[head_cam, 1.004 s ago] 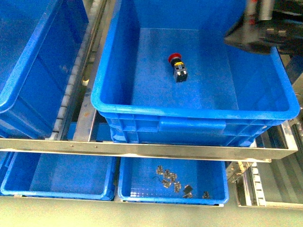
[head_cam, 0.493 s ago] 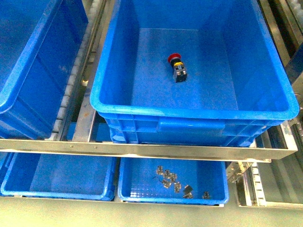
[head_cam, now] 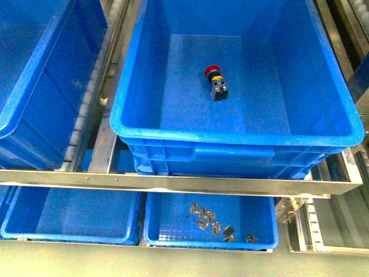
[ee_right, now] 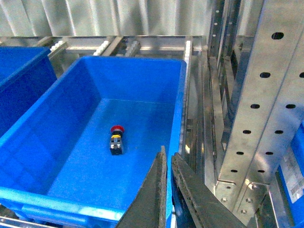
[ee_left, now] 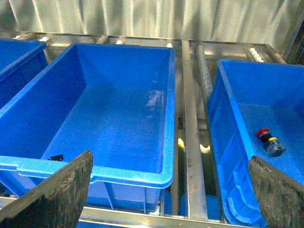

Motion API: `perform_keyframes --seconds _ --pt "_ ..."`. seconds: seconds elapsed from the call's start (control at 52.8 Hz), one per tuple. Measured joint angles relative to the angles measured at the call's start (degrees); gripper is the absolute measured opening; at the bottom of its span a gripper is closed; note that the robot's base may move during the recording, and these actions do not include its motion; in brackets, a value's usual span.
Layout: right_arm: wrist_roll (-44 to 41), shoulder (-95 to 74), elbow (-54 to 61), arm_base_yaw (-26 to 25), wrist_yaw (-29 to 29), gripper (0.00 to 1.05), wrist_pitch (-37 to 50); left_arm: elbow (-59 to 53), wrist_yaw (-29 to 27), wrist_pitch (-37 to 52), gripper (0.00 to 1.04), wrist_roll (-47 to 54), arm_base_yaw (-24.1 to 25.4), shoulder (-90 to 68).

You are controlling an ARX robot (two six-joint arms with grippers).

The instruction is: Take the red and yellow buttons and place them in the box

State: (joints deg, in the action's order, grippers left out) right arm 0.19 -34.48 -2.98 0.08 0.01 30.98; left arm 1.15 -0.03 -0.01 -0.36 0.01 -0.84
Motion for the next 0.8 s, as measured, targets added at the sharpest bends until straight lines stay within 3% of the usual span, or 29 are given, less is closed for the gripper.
perform_keyframes --seconds 0.171,0.796 --pt "0.0 3.15 1.75 0.0 -0.04 0.04 -0.13 0.0 0.02 0.0 0.97 0.0 0.0 0.0" --pt "0.0 21.33 1.77 0.0 0.09 0.04 -17.73 0.0 0.0 -0.02 0.97 0.0 0.0 0.0"
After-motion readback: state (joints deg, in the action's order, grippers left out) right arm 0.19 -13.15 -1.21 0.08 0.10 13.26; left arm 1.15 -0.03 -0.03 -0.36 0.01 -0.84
